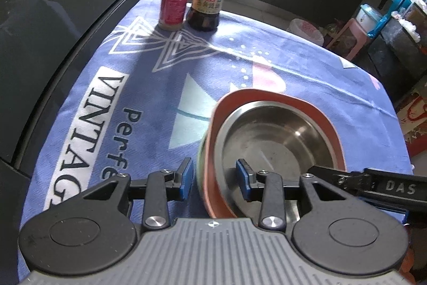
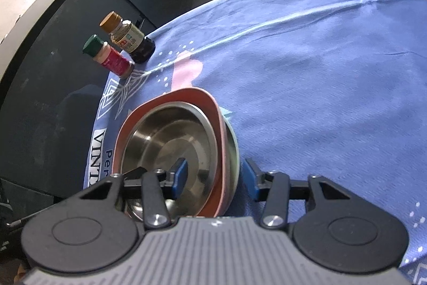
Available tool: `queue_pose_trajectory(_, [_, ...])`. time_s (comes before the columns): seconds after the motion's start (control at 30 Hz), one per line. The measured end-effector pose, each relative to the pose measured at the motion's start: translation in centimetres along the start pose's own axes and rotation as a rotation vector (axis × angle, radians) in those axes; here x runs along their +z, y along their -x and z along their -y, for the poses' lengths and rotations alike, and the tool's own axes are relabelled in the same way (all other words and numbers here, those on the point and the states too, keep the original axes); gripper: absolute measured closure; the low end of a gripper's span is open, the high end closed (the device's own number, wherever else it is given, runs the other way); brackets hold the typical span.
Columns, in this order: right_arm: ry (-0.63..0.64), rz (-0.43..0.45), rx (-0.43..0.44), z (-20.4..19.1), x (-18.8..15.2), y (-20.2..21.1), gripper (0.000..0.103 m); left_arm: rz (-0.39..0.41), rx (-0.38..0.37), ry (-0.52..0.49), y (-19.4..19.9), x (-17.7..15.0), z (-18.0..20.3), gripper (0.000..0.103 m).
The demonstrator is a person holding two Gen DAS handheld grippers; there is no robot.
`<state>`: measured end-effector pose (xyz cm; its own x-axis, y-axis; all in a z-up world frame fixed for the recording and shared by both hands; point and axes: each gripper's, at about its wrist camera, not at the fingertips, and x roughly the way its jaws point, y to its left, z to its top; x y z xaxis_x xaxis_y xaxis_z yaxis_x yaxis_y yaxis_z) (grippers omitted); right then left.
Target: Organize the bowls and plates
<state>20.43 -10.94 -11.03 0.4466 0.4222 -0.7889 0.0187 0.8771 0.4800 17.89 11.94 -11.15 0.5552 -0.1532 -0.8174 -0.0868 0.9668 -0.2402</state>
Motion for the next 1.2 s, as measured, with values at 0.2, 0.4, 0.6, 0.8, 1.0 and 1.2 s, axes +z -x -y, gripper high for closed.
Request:
queue_pose_trajectory(0.2, [0.030, 0.019, -0.050, -0.3, -0.2, 0.2, 0.000, 0.005, 0.024, -0.031, 0.0, -0.1, 0.4, 0.078])
queue_pose_trajectory(0.4, [0.045, 0.067, -0.056, -0.9, -0.2, 1.7, 0.000, 0.059, 0.016, -0.036, 1.5, -0.1, 0.6, 0.079])
queue_pose_trajectory(0.6, [0.045, 0.098, -0.034, -1.5, -0.7, 3.7, 0.000, 0.109, 0.016, -0.057, 4.0, -0.2, 1.3, 0.079])
queue_pose_trajectory(0.8, [0.056, 0.121, -0.028, -1.8, -1.9, 5.8, 0.000, 0.124, 0.007, -0.068, 6.0, -0.9, 1.8, 0.078])
queue_pose_trajectory(1.0, [0.050, 0.130, -0.008, -2.0, -3.3, 7.7, 0.000, 0.149, 0.008, -0.082, 8.2, -1.9, 2.3, 0.078])
queue_pose_trajectory(1.2, [0.065, 0.150, 0.004, -2.4, -5.1, 9.8, 0.000, 0.179, 0.012, -0.095, 10.8, -3.5, 2.8, 0.078])
